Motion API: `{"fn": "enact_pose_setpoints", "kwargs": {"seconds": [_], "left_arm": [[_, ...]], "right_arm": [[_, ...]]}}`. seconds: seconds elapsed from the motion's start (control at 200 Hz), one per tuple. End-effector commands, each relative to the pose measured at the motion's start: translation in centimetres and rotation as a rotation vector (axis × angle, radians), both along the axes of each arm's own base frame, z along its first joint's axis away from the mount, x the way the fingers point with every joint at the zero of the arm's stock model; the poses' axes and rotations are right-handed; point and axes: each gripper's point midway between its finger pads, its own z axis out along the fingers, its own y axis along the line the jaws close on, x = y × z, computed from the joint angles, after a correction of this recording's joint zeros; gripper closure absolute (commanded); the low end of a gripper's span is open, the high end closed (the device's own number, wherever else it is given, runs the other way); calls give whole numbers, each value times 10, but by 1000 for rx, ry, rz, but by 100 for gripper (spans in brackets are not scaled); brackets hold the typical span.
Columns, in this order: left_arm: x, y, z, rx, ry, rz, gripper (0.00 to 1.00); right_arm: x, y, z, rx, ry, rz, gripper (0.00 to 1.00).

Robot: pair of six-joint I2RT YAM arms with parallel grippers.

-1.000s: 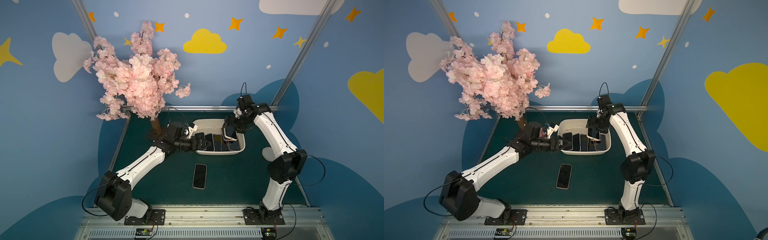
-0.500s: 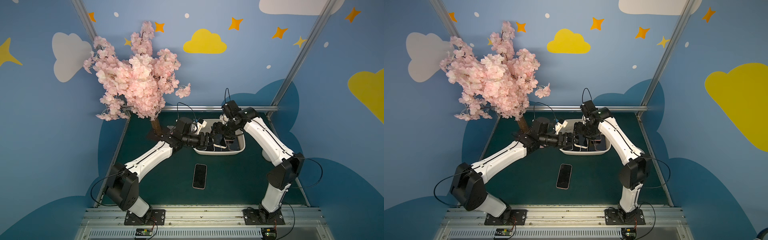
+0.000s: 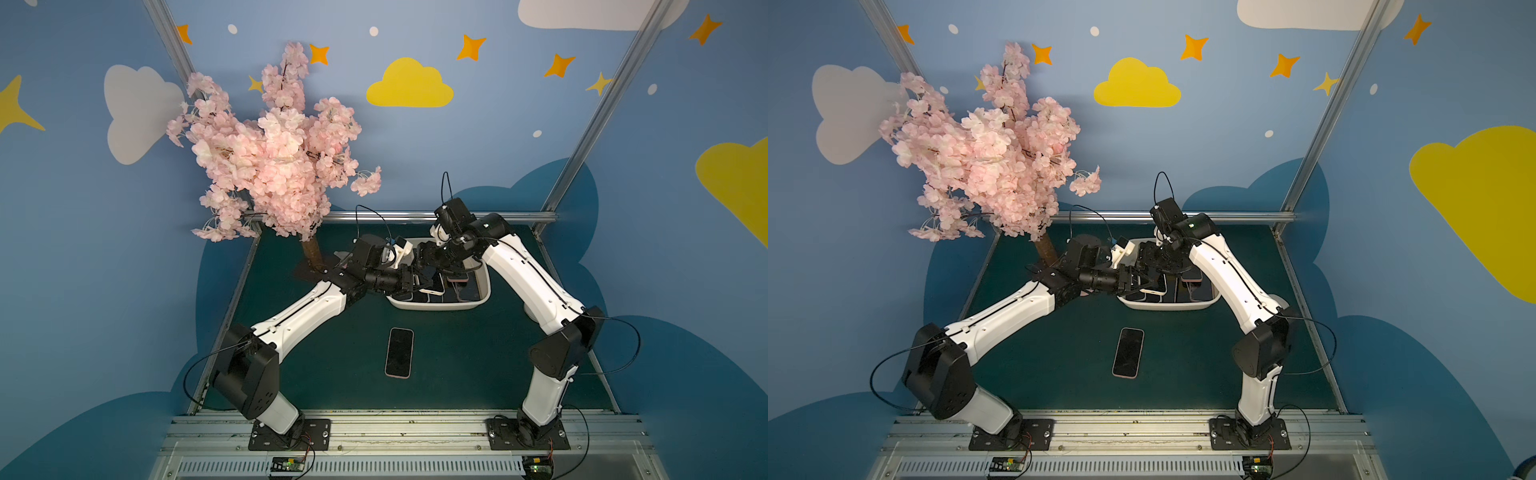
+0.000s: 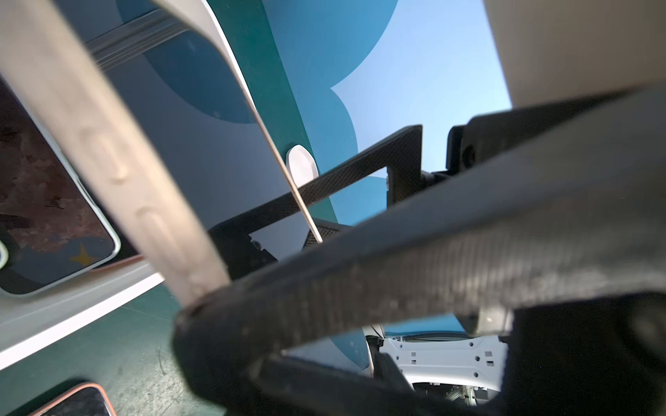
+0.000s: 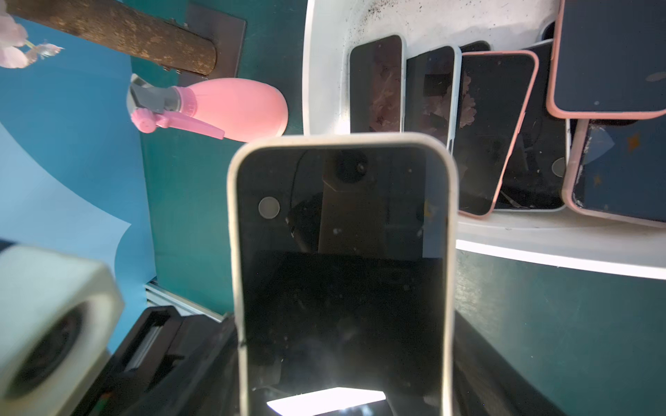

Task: Take the phone out of the storage box
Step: Pick up the phone from the storage box.

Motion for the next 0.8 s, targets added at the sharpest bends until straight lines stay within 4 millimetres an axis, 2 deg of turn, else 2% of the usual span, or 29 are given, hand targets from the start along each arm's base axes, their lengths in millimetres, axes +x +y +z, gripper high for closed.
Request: {"fn": "enact_pose_setpoints", "kwargs": {"seconds": [0.0,0.195,0.375,0.431,0.446,0.461,0.616,0.716,0.796], "left_arm": [[4,-1,-2,13,9,11,66],[0,3,-5,22,12,18,97],[-7,8,-7,32,17,9,98],[-11,10,-10,41,25,-1,98],[-13,10,-11,43,28,-6,97],[-14,11,-12,48,31,-9,97],[-37,26,-30,119,51,-38,98],[-58,44,-44,181,58,-42,98],[-79,64,-57,235,74,-30,98]], "right_arm": [[-3,11,9,27,-22,21,29],[-6,17,5,34,-5,43,26],[-4,11,7,48,4,32,11],[-1,2,9,51,1,12,8],[0,-1,10,51,1,5,3],[1,-5,11,52,-3,-2,2],[13,-51,28,67,-42,-92,1],[17,-78,38,68,-76,-130,2],[15,-92,41,62,-92,-149,1]]}}
